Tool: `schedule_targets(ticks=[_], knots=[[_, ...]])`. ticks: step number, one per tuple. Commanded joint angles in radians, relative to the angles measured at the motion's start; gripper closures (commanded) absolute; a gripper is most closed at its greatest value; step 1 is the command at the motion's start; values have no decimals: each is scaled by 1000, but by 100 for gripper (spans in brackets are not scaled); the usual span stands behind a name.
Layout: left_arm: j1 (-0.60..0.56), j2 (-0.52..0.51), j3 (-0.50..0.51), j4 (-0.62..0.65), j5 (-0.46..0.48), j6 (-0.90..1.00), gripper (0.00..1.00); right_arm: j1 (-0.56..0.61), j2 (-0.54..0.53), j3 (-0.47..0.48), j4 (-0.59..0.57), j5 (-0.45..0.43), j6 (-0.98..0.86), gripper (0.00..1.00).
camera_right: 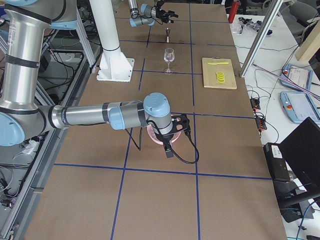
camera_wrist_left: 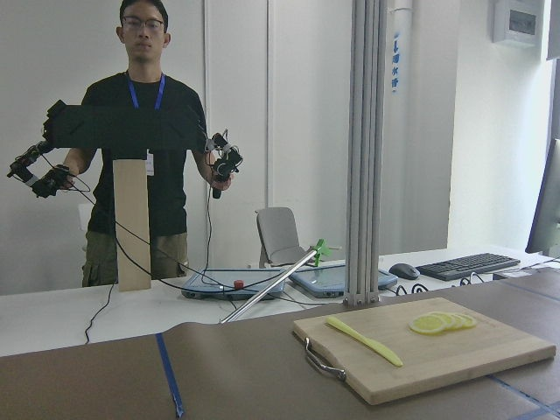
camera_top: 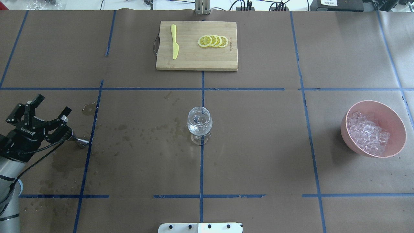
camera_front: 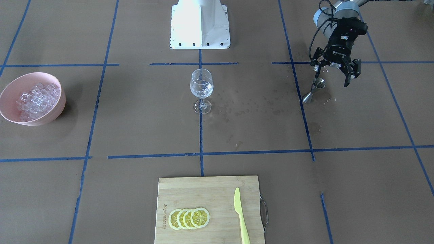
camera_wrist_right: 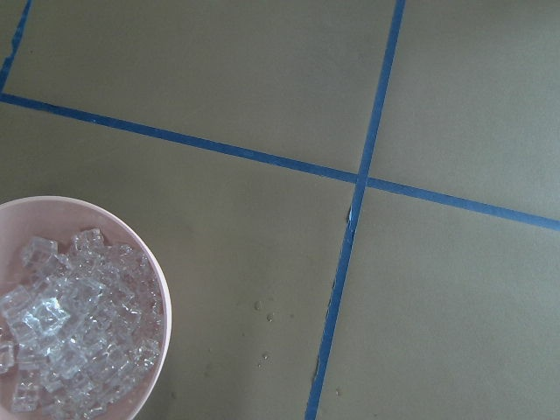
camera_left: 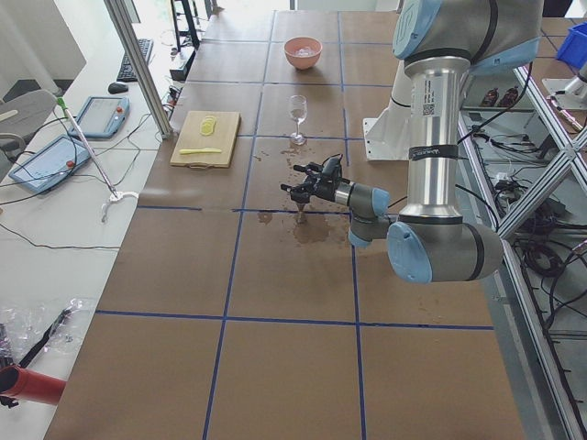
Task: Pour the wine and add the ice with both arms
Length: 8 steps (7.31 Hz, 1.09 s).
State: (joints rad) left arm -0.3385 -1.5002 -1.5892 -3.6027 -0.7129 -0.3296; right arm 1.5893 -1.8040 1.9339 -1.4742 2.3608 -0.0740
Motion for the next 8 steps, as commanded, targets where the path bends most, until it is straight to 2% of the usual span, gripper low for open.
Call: schedule_targets(ticks=[1, 3, 4, 6, 7, 8], knots=[[-275, -6, -2, 173, -312, -5, 0, 0, -2, -4, 0, 0, -1, 0], [-532, -38, -8, 487, -632, 1, 0, 1, -5, -4, 0, 0, -3, 0], [-635, -73, -18, 686, -790, 15, 0, 1, -9, -3, 0, 0, -3, 0], [-898, -188, -52, 1086, -1125, 90, 0, 1, -12, -3, 0, 0, -6, 0], [-1010, -254, -49, 1278, -1265, 130, 0, 1, -12, -3, 0, 0, -6, 0], [-1080, -256, -48, 1358, -1292, 229, 0, 1, -17, -1, 0, 0, -7, 0]])
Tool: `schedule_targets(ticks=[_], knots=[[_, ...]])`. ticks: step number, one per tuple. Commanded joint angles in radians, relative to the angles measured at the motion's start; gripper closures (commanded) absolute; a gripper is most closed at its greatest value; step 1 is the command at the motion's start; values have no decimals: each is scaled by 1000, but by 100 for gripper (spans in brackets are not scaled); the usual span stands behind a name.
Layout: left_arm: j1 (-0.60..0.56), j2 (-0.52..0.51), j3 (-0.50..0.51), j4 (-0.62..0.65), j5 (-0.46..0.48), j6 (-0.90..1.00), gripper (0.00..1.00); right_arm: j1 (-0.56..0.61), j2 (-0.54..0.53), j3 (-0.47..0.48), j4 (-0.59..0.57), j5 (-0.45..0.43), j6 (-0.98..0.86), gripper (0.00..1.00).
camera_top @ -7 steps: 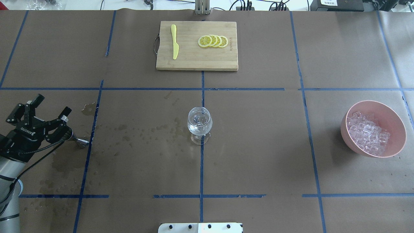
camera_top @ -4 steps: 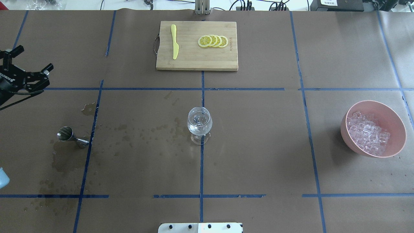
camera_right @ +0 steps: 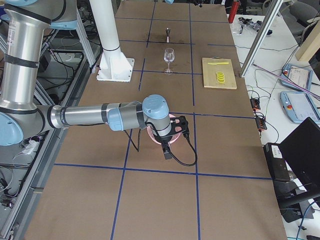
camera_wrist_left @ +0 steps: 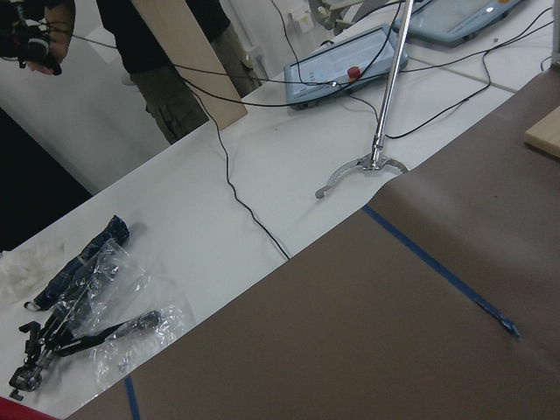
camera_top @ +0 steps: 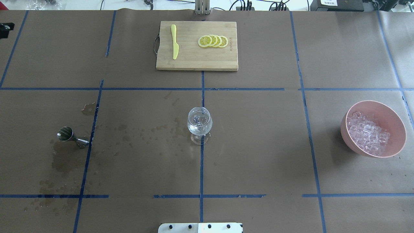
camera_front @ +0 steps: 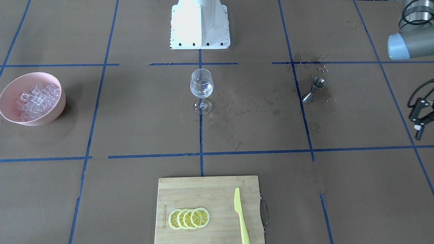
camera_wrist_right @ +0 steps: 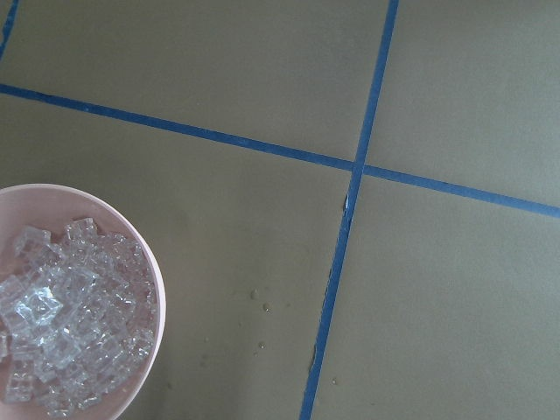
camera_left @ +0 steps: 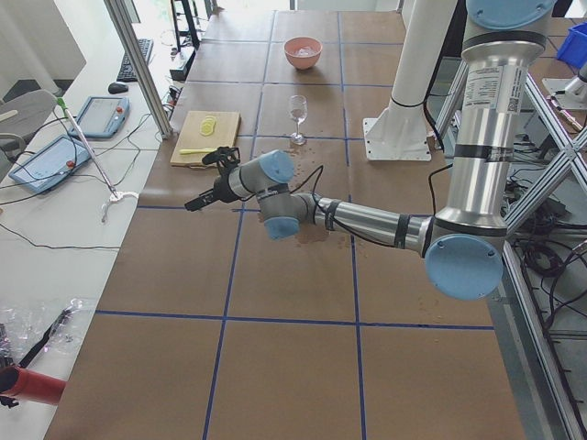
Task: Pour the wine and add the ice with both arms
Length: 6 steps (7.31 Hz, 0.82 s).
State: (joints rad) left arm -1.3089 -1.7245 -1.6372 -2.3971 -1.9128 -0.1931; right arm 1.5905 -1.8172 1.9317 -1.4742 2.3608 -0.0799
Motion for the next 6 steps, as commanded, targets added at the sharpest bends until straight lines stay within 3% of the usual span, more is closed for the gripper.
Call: schedule_targets(ticks=[1, 2, 4, 5, 6], knots=[[-160, 0, 10, 186, -115, 206, 0, 0, -5, 1, 3, 0, -3, 0], [-189, 23, 8, 316, -124, 271, 0, 0, -7, 1, 3, 0, -3, 0], [-219, -35, 8, 749, -123, 305, 0, 0, -8, 1, 3, 2, -1, 0], [-260, -41, -3, 874, -143, 361, 0, 0, -8, 3, 3, 2, 0, 0], [-309, 38, 3, 889, -330, 383, 0, 0, -8, 3, 3, 2, 2, 0]])
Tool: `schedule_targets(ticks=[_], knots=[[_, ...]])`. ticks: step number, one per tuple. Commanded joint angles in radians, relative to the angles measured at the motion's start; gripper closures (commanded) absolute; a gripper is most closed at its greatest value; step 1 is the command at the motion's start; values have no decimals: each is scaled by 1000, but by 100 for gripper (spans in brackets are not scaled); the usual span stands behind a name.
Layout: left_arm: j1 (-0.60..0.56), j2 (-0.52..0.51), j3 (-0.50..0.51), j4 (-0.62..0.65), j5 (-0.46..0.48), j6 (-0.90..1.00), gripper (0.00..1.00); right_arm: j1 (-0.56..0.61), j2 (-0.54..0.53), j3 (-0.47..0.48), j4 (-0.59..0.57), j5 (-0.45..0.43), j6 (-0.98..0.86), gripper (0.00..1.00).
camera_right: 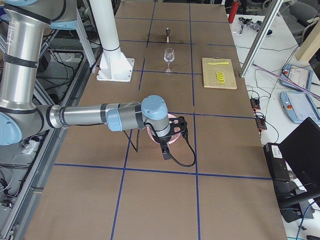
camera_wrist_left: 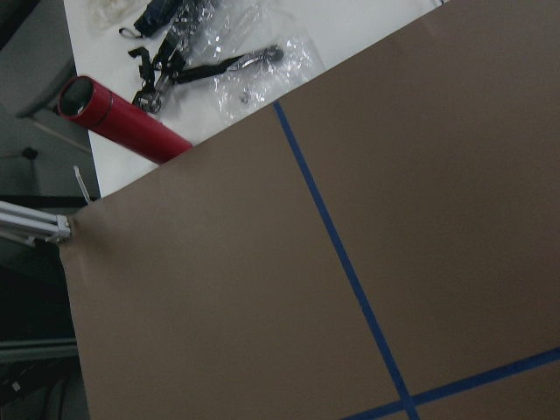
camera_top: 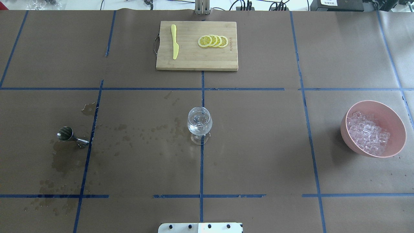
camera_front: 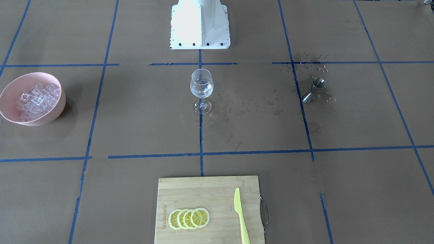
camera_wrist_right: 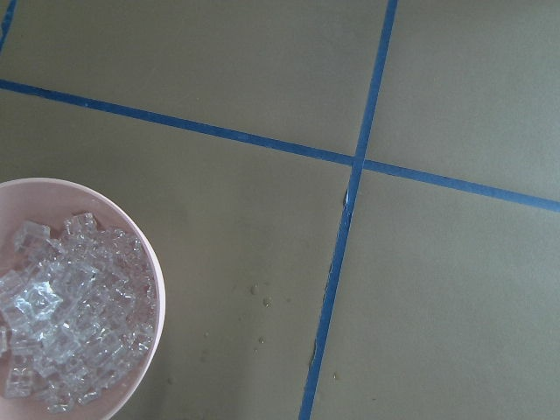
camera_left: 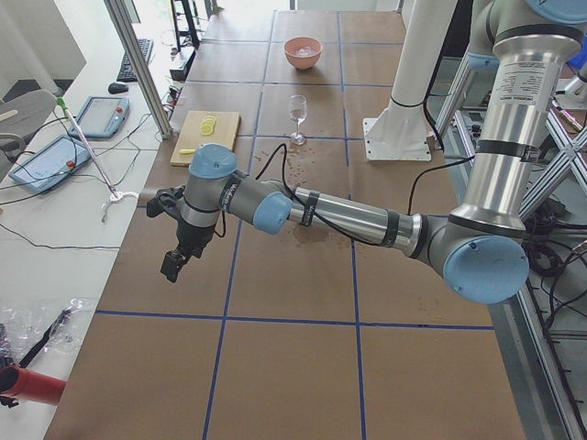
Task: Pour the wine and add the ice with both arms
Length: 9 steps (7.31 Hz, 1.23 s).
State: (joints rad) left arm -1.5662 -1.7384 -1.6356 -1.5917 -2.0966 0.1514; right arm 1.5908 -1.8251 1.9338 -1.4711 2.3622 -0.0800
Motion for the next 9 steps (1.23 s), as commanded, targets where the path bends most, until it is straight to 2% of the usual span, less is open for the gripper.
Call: schedule_targets(ticks=[1, 2, 3, 5, 7, 9], knots=[[-63, 180, -4, 41, -354, 42, 0, 0, 0, 2, 0, 2, 5, 0], [-72, 289, -10, -88, -374, 42, 0, 0, 0, 8, 0, 5, 8, 0], [-72, 348, -15, -178, -370, 40, 0, -2, 0, 19, 0, 6, 9, 0], [-71, 347, -20, -179, -343, 37, 0, -3, 3, 71, 3, 23, 85, 0], [-71, 339, -35, -182, -329, 34, 0, -124, 9, 141, 116, 38, 332, 1], [-71, 339, -47, -183, -329, 31, 0, -259, 3, 137, 234, 7, 438, 0]])
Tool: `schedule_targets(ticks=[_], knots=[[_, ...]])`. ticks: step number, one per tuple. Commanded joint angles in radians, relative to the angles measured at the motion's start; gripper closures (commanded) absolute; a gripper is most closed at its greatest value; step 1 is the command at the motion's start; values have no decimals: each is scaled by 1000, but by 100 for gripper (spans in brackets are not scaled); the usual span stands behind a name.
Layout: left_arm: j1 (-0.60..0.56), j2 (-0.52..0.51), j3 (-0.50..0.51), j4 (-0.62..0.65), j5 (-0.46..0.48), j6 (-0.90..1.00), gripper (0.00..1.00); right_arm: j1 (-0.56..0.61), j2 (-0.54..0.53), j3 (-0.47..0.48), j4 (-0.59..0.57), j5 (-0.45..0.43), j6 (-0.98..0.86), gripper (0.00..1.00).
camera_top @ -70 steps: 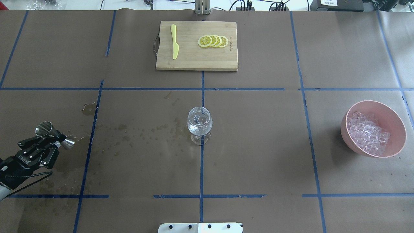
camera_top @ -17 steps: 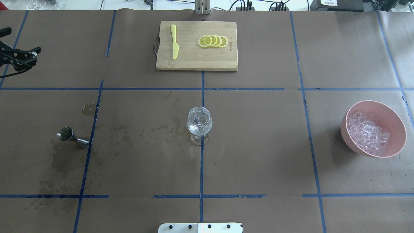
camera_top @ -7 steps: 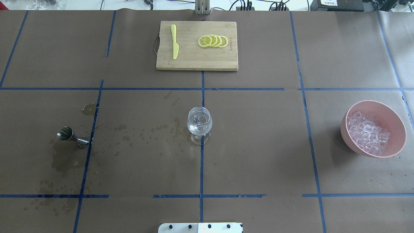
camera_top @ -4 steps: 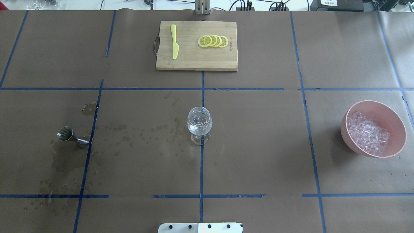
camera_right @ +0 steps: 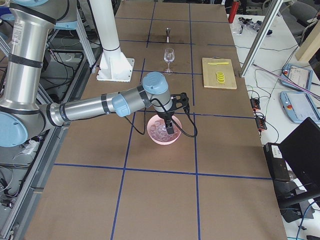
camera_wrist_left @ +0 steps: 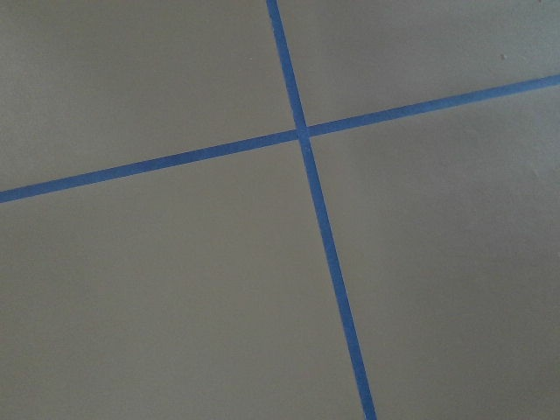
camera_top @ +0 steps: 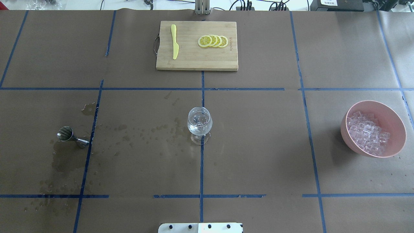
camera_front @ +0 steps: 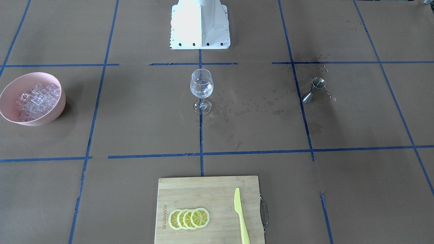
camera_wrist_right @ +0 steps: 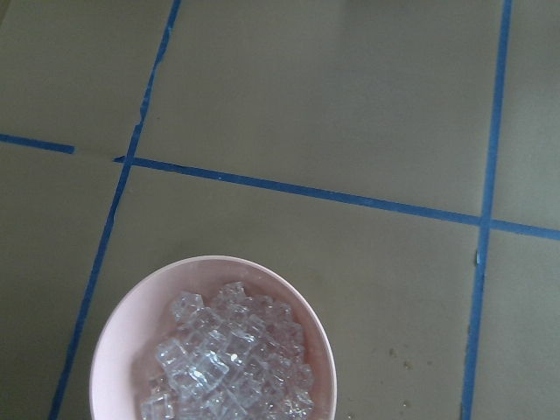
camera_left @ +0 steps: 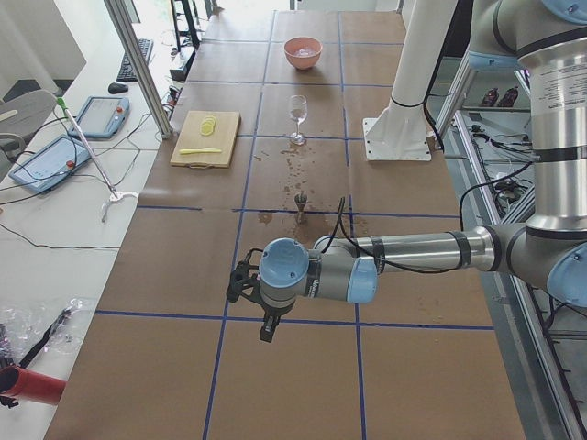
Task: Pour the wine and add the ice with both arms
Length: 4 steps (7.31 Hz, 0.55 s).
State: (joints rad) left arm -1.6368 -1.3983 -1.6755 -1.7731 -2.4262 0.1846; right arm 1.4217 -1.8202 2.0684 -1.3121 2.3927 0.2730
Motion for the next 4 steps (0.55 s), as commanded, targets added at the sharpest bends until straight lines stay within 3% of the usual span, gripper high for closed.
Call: schedule_targets(ticks=[1, 3, 4], knots=[[0, -1, -9, -2, -1, -2, 0, -160, -4, 3, 105, -79, 191, 1], [2, -7, -9, -3, 3, 0, 0, -347, -13, -37, 184, -275, 268, 5], [3, -19, -9, -3, 19, 0, 0, -377, -13, -92, 239, -276, 267, 10]])
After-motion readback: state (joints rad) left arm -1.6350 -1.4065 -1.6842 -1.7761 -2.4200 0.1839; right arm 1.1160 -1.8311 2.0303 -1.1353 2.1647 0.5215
